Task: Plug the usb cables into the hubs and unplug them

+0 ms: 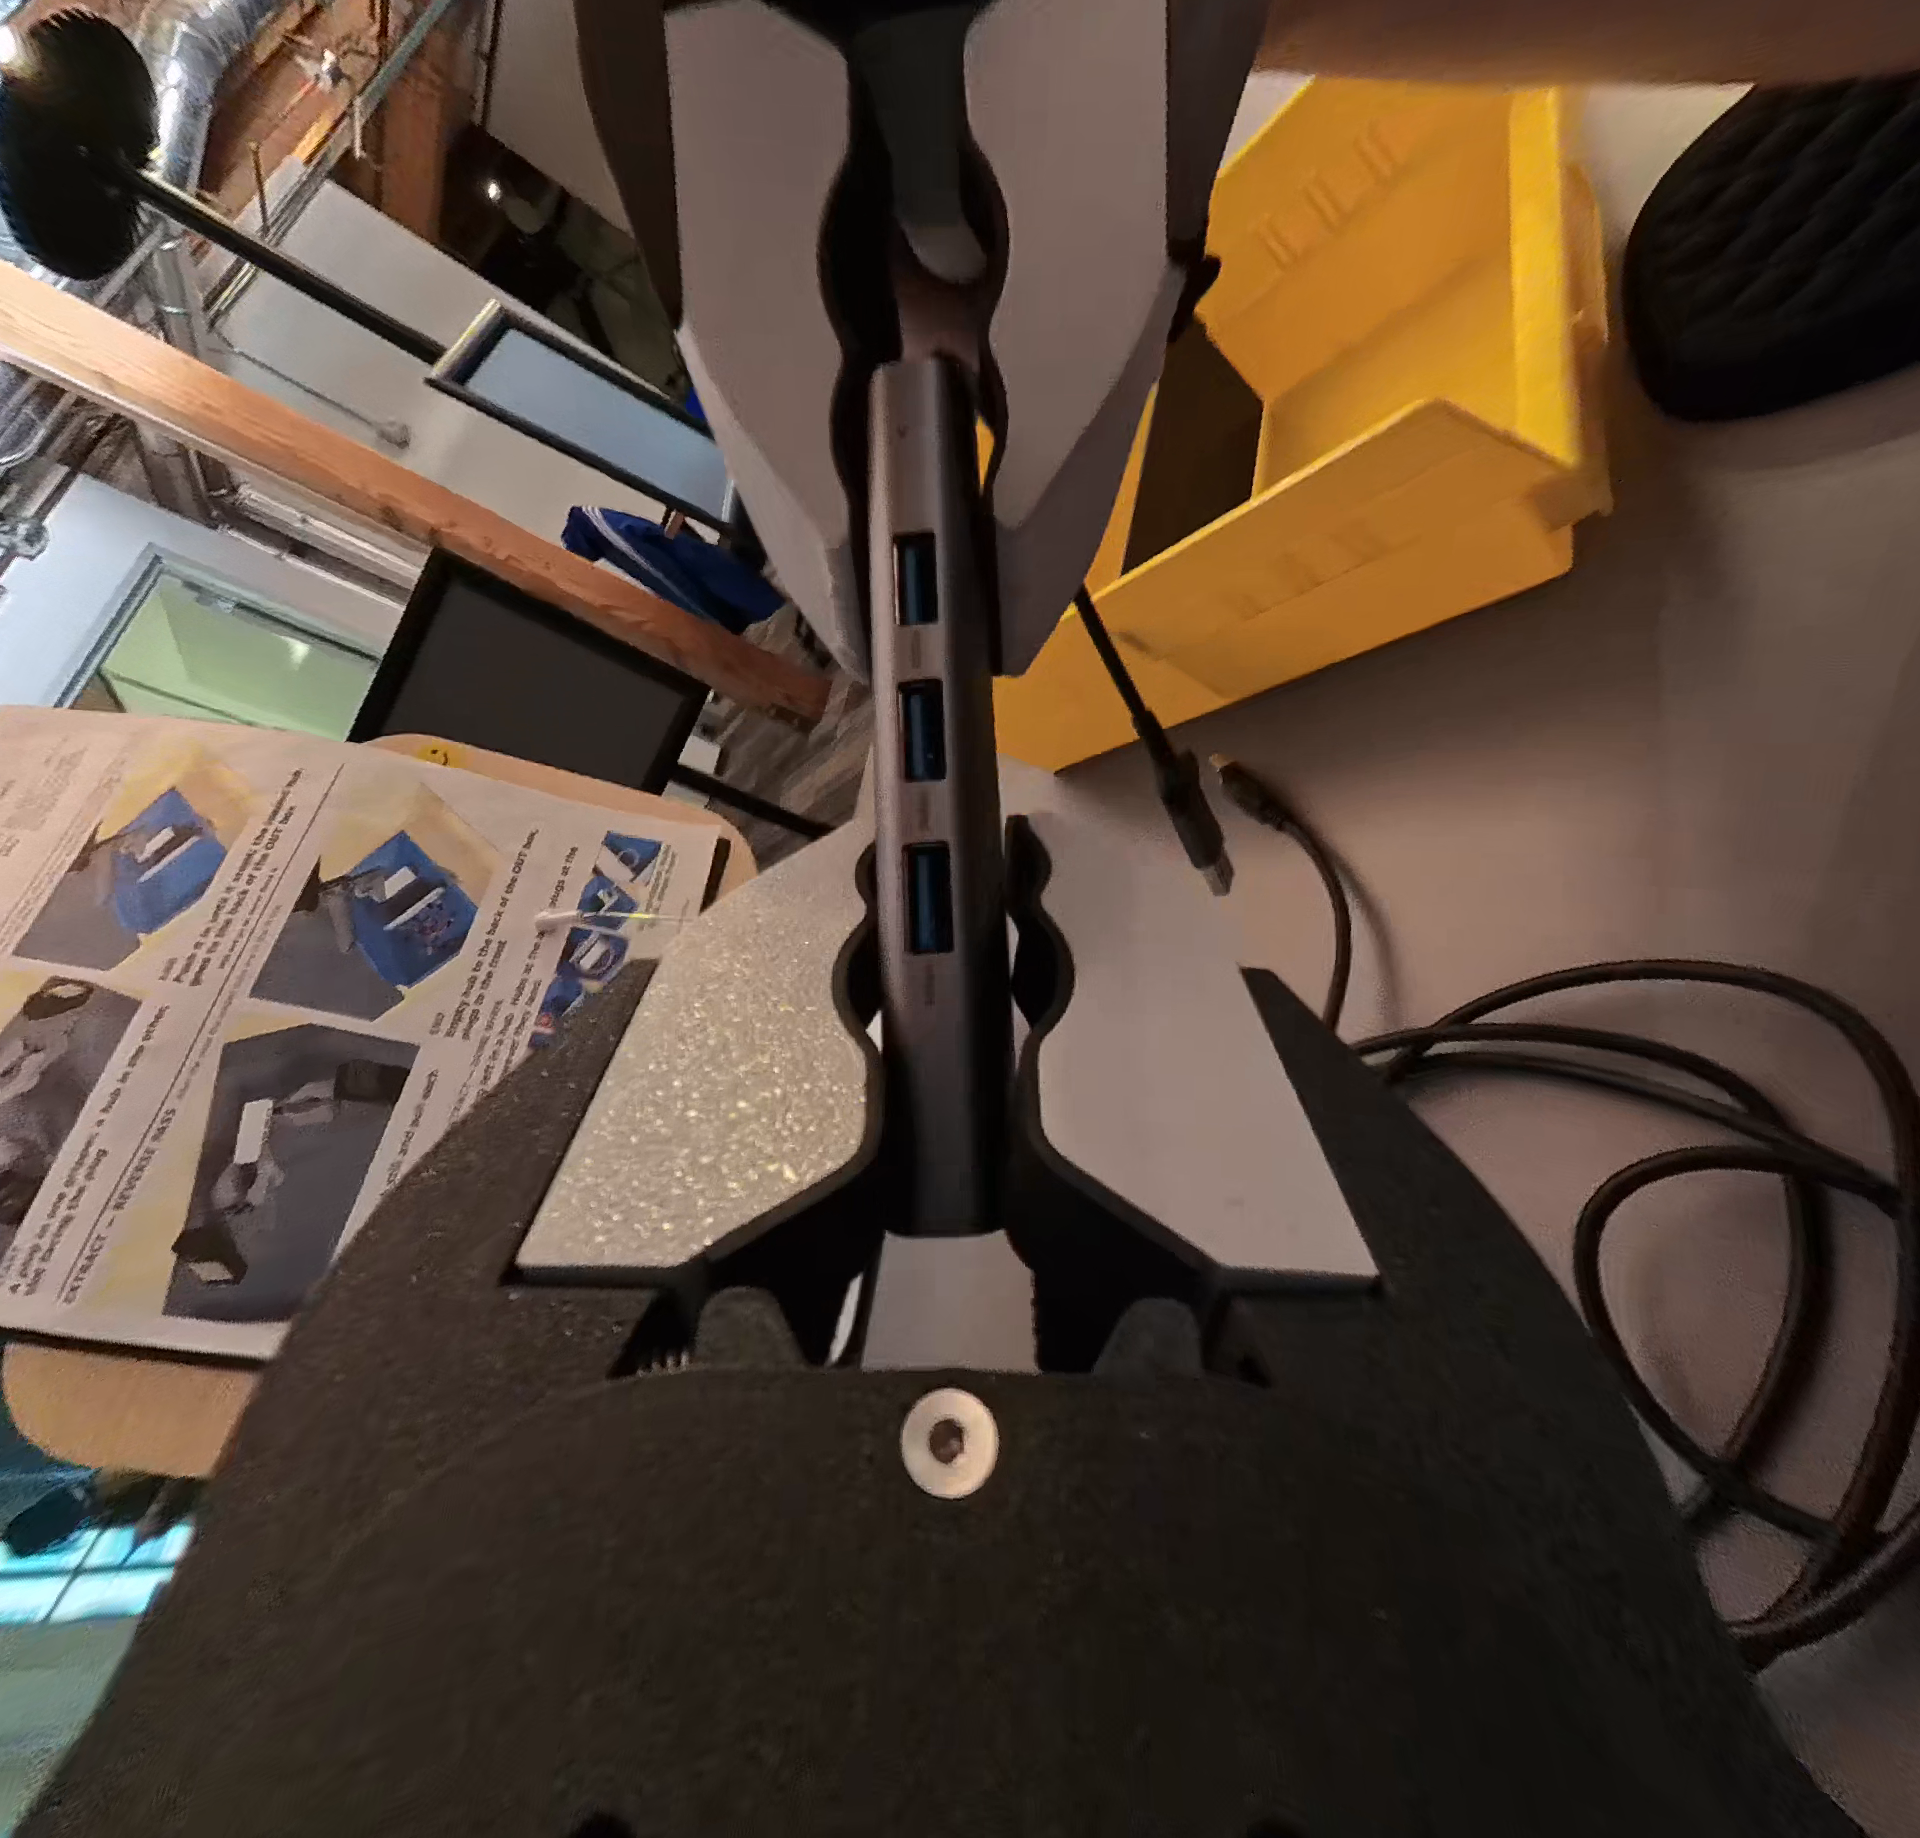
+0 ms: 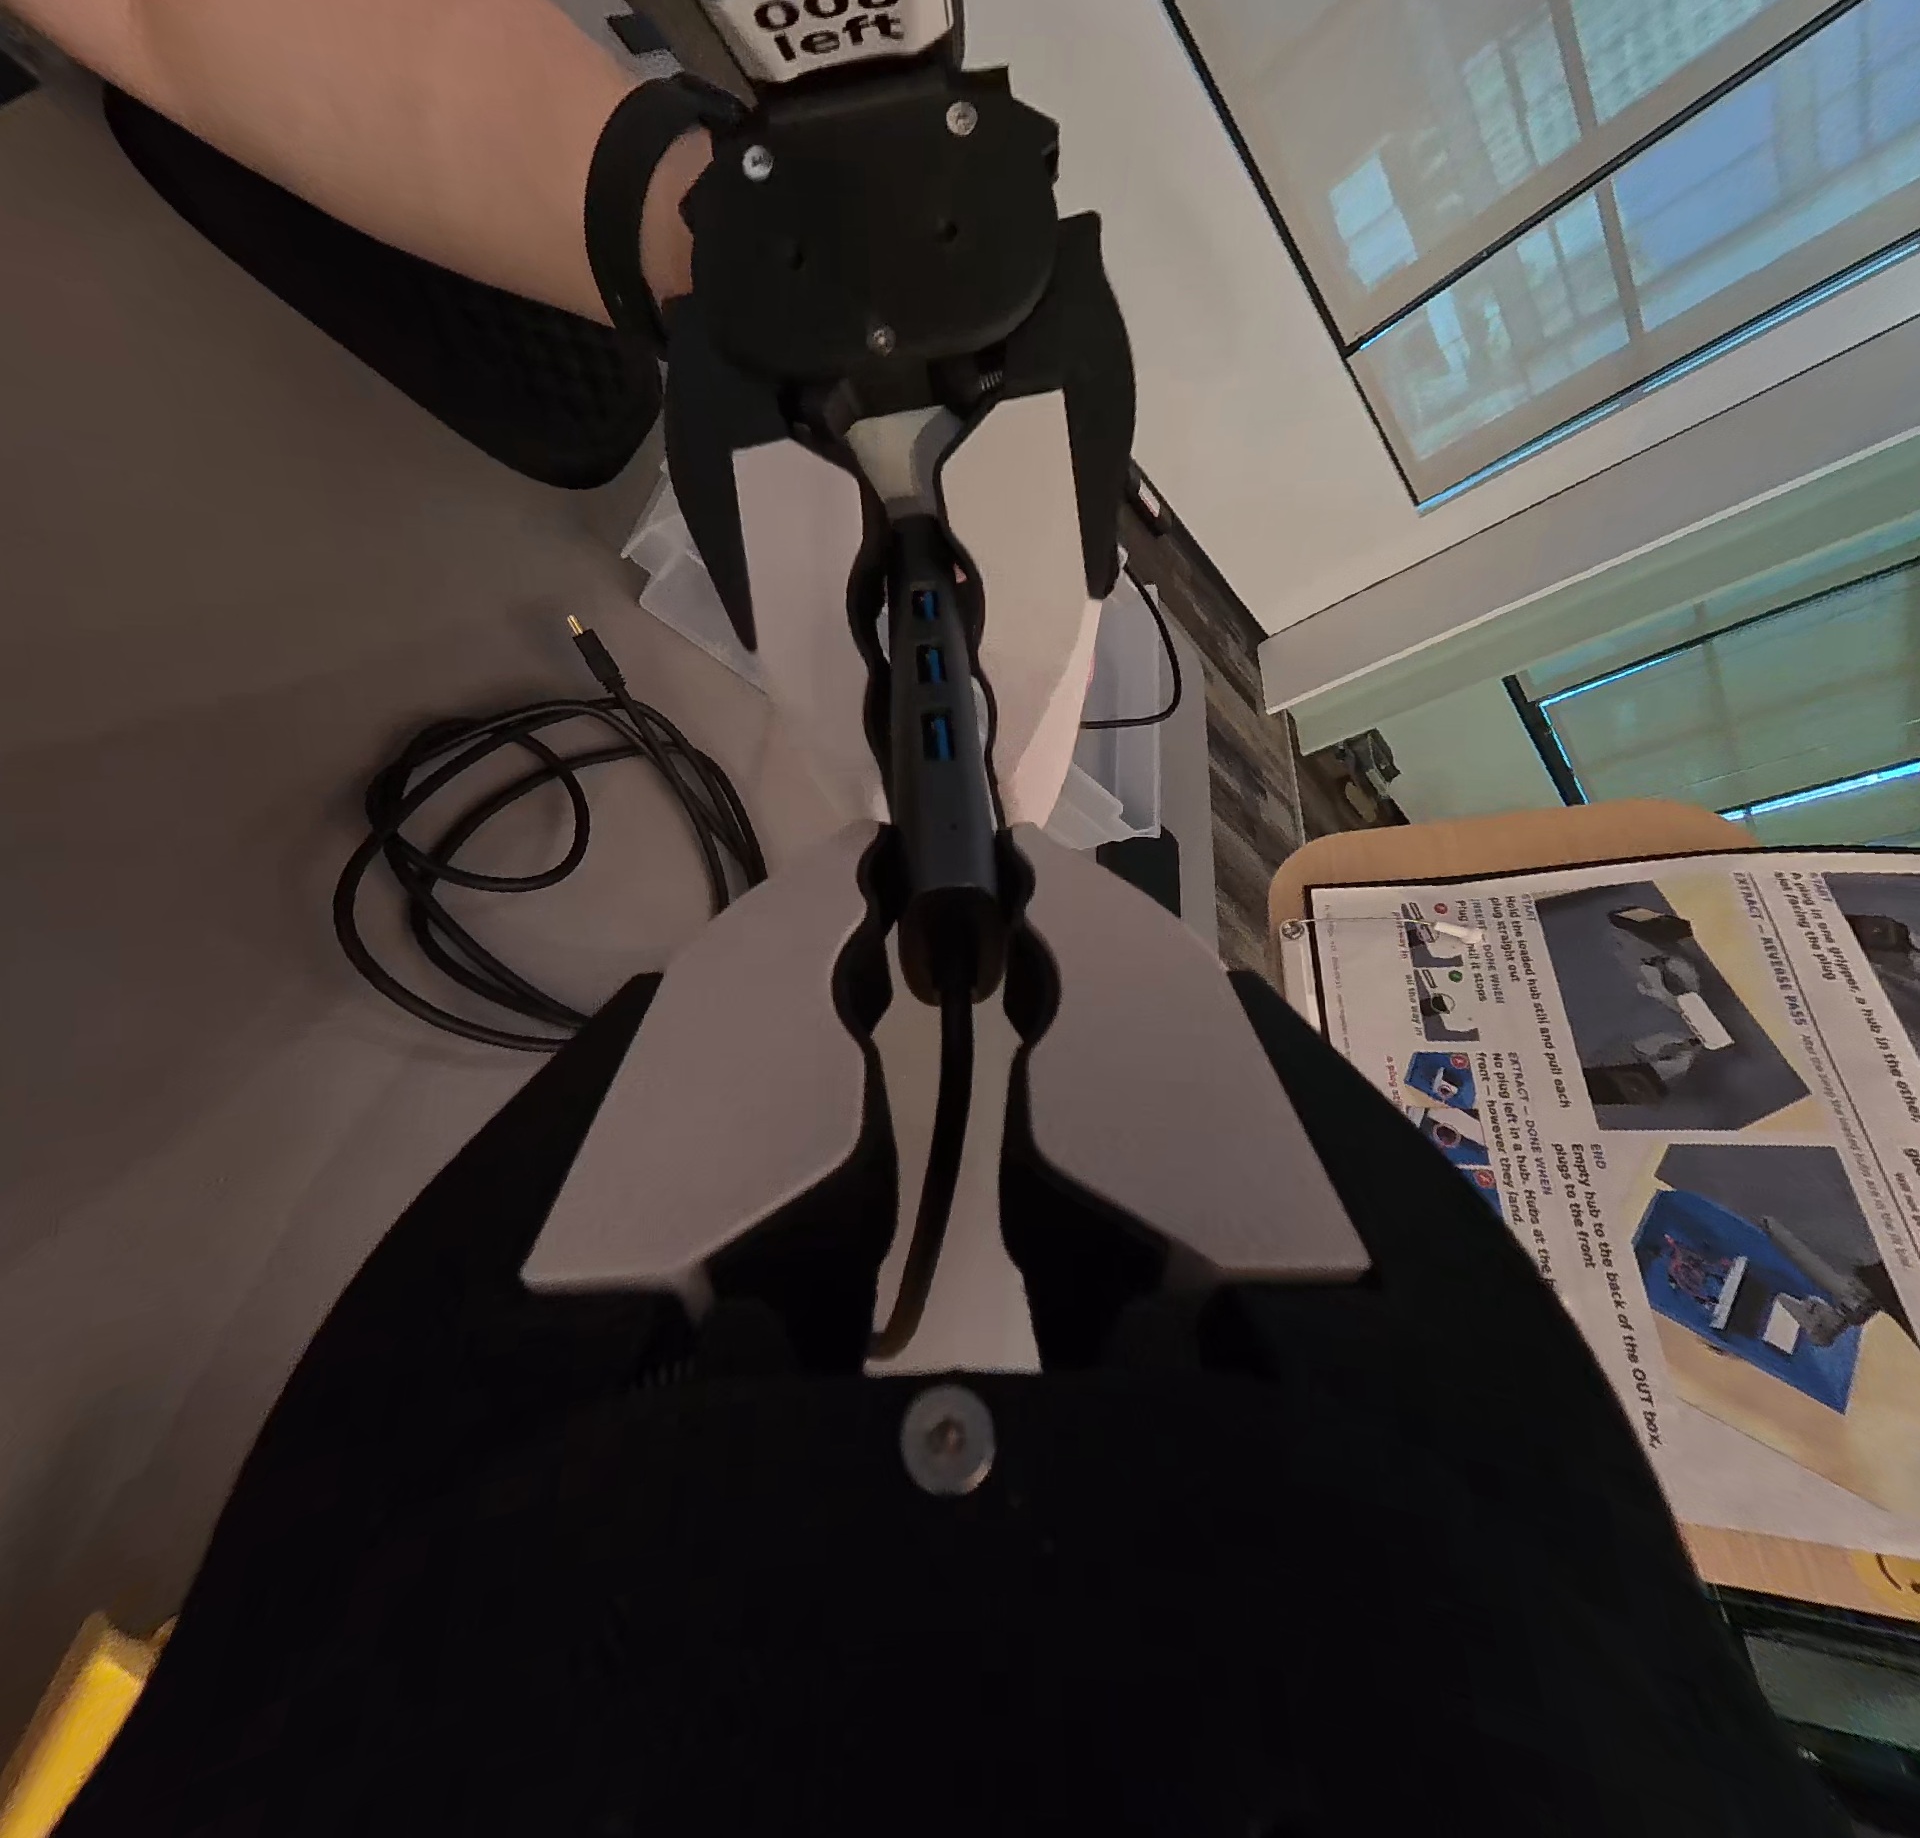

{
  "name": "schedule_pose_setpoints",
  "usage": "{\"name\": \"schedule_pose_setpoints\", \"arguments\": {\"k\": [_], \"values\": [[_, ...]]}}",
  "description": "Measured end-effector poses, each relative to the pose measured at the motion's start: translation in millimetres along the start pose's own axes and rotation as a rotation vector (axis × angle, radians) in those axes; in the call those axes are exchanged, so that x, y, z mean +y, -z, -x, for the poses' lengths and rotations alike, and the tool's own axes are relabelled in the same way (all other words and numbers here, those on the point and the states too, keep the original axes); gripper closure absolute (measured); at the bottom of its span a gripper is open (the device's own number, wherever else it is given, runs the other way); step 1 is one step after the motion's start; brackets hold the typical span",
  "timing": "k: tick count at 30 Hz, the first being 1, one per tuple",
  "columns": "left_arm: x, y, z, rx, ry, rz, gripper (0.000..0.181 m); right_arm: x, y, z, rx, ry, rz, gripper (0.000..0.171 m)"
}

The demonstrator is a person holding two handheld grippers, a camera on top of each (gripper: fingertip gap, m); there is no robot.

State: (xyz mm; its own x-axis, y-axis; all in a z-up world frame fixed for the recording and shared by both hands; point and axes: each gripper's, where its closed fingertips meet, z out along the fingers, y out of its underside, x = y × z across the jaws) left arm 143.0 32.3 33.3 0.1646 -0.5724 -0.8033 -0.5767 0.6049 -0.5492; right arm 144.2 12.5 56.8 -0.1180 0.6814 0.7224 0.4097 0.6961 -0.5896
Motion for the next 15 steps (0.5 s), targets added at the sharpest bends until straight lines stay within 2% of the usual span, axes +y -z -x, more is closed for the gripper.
{"name": "schedule_pose_setpoints", "arguments": {"k": [7, 13, 15], "values": [[2, 1, 2, -0.018, -0.007, 0.000, 0.162, -3, -1, 0, 0.009, 0.007, -0.017, 0.153], [13, -1, 5, -0.030, -0.034, 0.084, 0.162, 0, -4, -1, 0.033, 0.043, 0.005, 0.153], [11, 1, 8, -0.055, -0.037, 0.055, 0.161, -1, -4, -2, 0.043, 0.054, -0.001, 0.153]]}}
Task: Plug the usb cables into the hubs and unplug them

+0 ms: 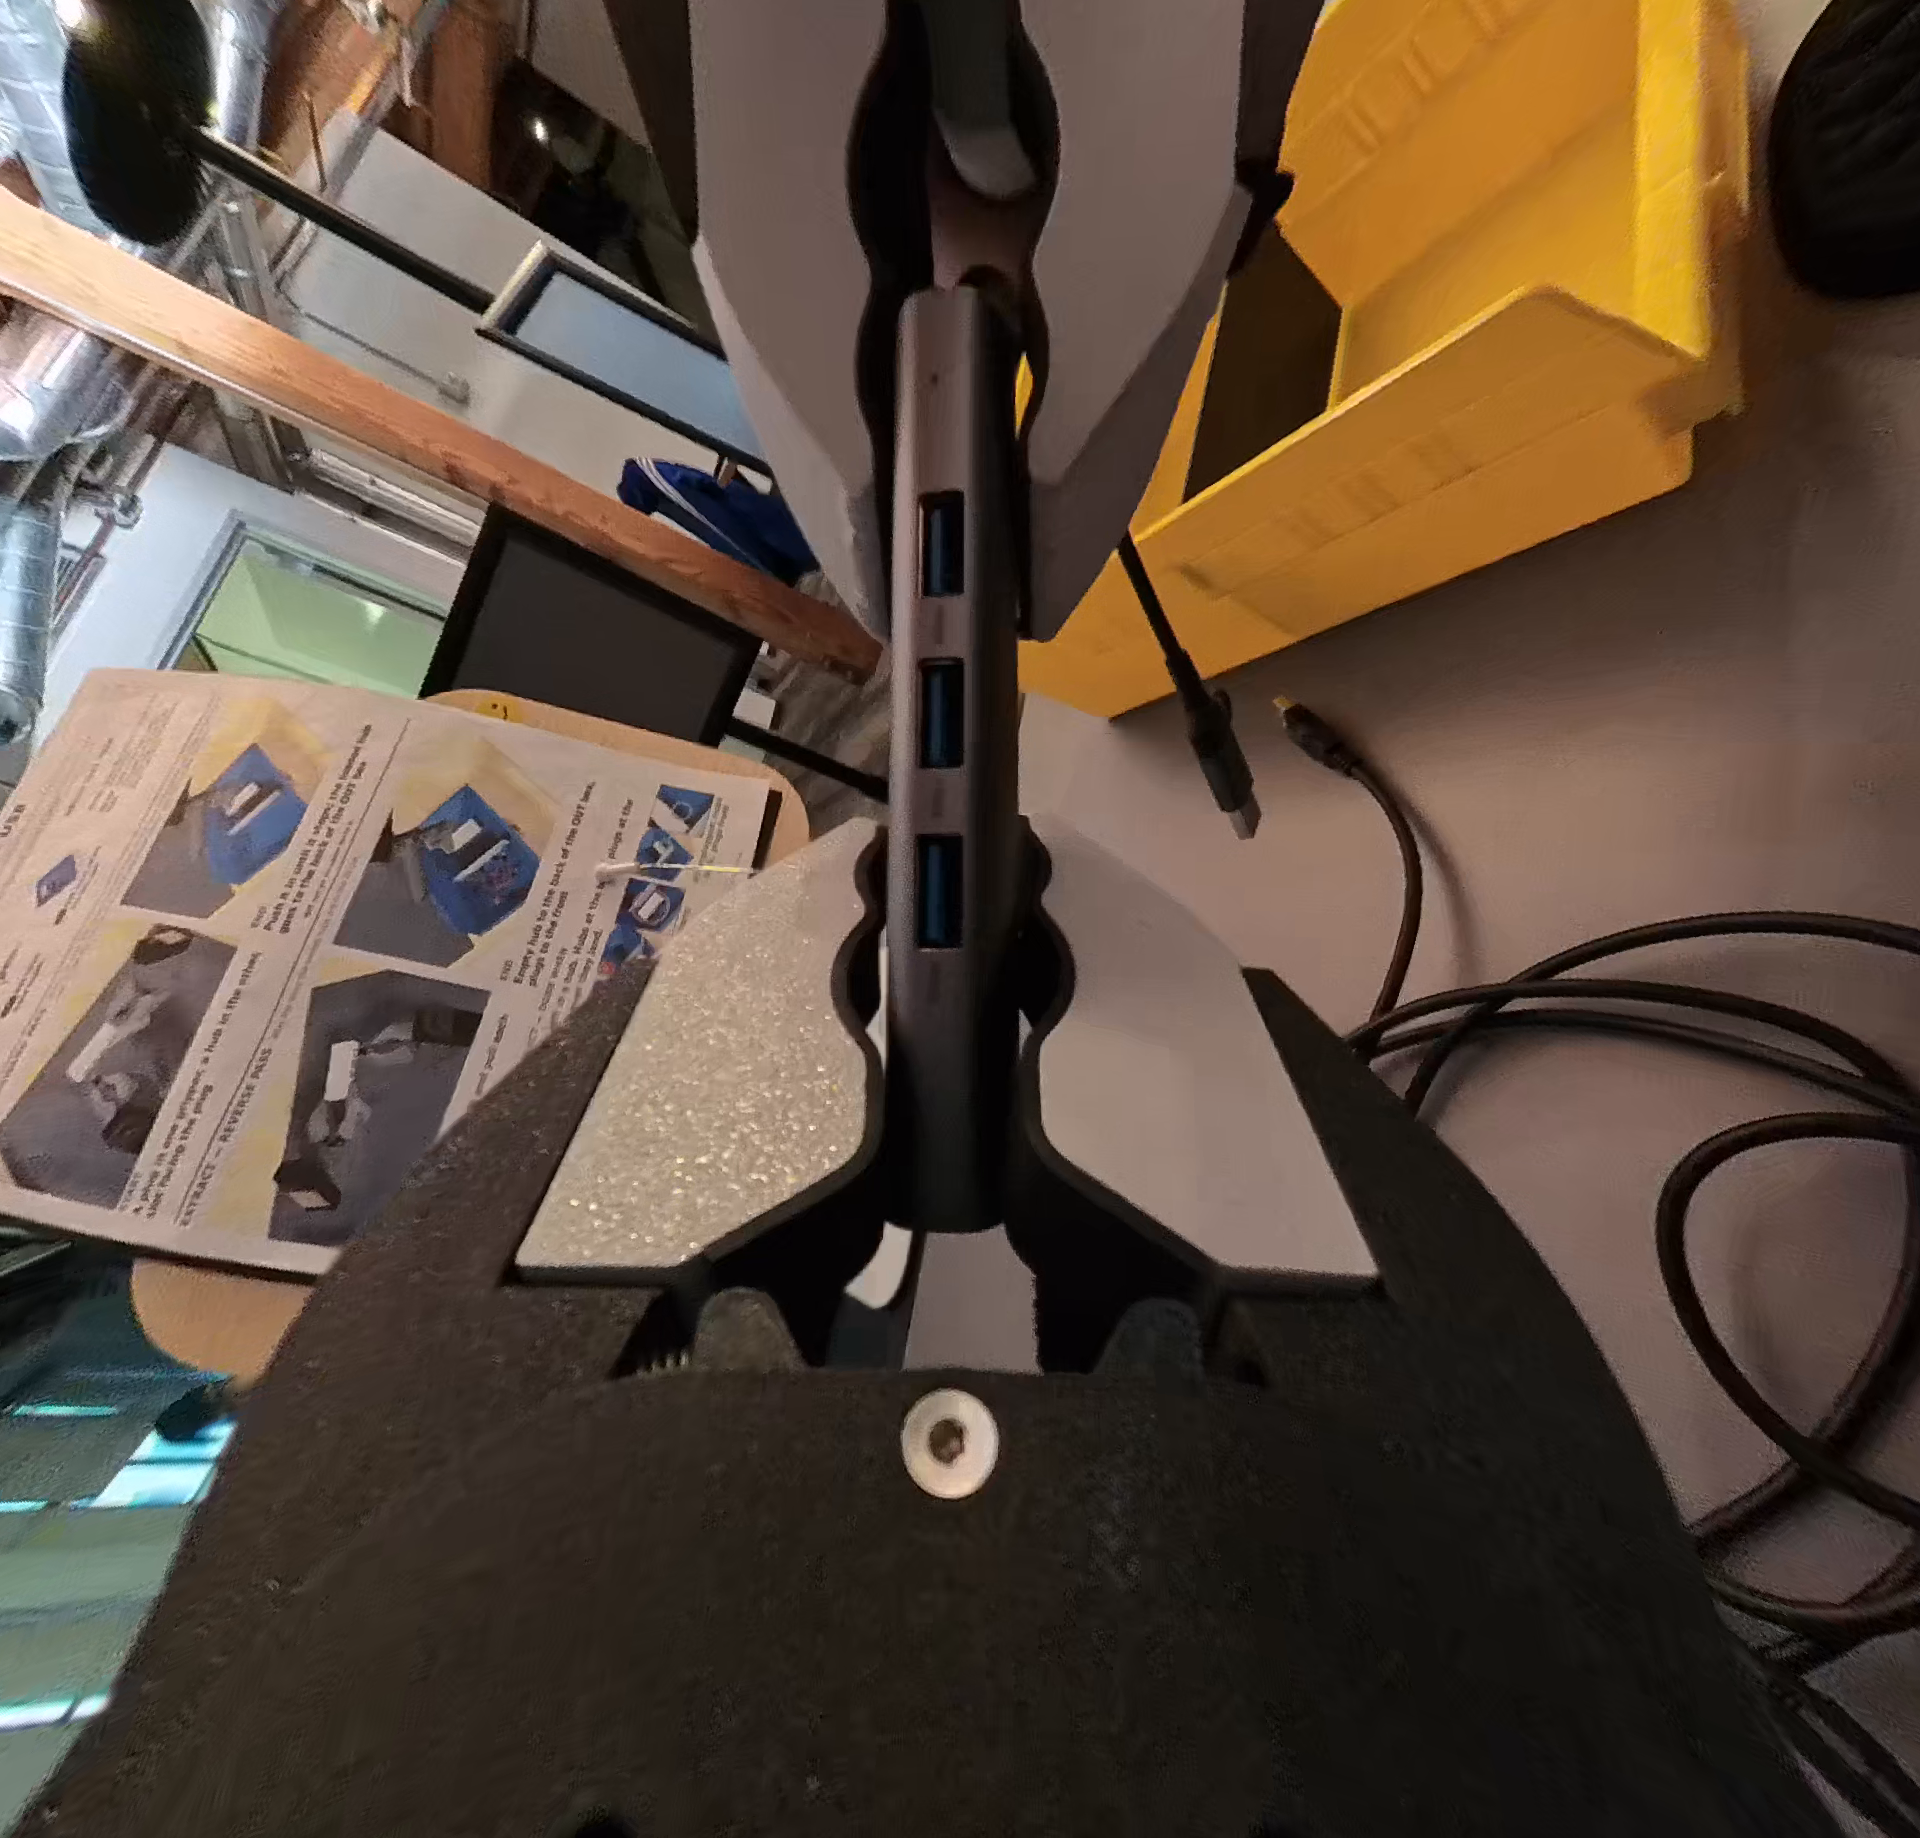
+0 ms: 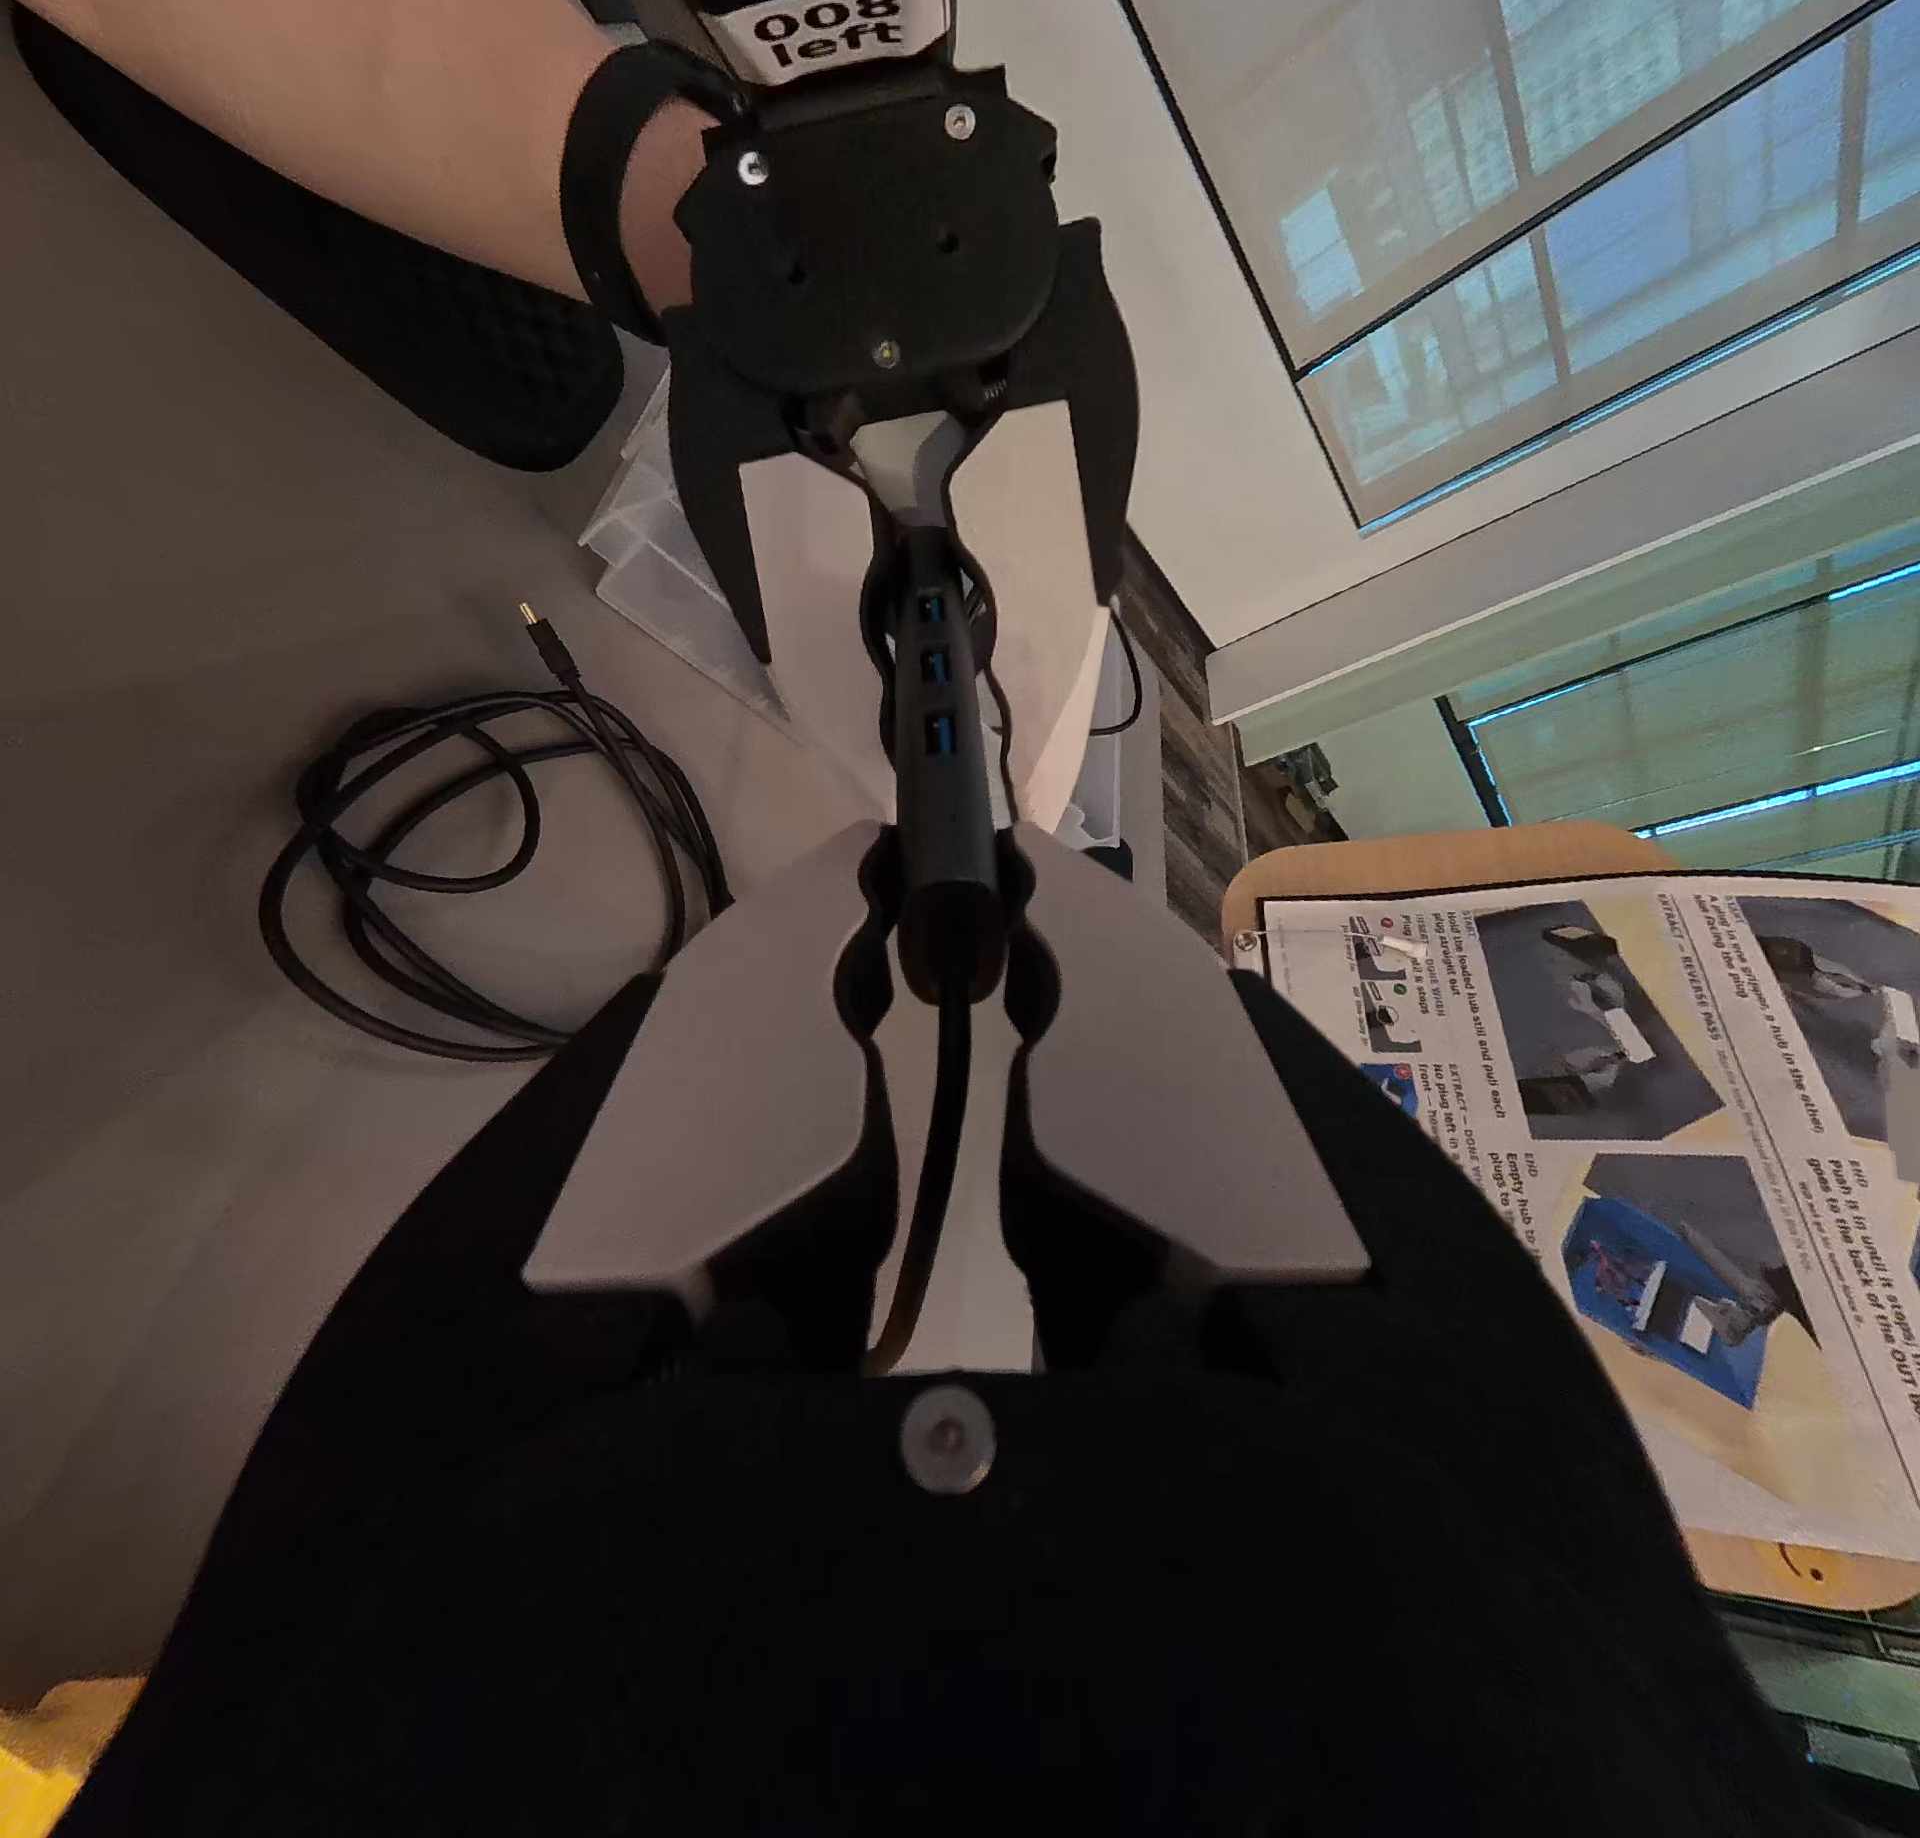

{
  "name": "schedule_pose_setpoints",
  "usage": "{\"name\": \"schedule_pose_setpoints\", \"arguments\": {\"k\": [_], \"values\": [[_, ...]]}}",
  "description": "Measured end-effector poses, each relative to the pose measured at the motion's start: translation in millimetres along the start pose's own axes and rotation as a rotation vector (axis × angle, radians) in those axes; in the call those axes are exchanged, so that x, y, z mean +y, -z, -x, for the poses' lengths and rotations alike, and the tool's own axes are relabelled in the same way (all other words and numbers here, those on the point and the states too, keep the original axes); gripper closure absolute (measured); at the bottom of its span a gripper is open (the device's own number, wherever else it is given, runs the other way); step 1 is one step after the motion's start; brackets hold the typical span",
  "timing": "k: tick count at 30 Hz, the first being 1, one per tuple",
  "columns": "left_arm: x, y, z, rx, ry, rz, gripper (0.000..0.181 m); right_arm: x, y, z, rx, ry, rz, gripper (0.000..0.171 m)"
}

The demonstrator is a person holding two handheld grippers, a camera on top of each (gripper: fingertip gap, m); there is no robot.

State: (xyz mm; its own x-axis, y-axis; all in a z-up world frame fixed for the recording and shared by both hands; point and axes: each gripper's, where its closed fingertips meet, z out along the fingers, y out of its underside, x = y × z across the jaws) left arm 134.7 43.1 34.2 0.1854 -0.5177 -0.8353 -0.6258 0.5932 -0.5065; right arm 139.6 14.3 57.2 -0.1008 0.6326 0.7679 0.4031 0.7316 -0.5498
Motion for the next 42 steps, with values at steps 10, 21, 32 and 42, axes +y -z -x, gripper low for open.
{"name": "schedule_pose_setpoints", "arguments": {"k": [10, 21, 32, 42], "values": [[-9, 6, 2, 0.000, 0.024, -0.044, 0.165, -2, 6, -3, 0.023, 0.027, -0.012, 0.153], [4, 8, 17, -0.117, -0.075, 0.066, 0.165, 4, 5, -16, 0.107, -0.011, 0.000, 0.144], [40, 16, 36, -0.131, 0.005, 0.155, 0.165, 18, 32, -48, 0.229, -0.252, -0.056, 0.137], [55, 16, 41, -0.134, -0.007, 0.183, 0.165, 91, 58, -47, 0.414, -0.915, 0.368, 0.131]]}}
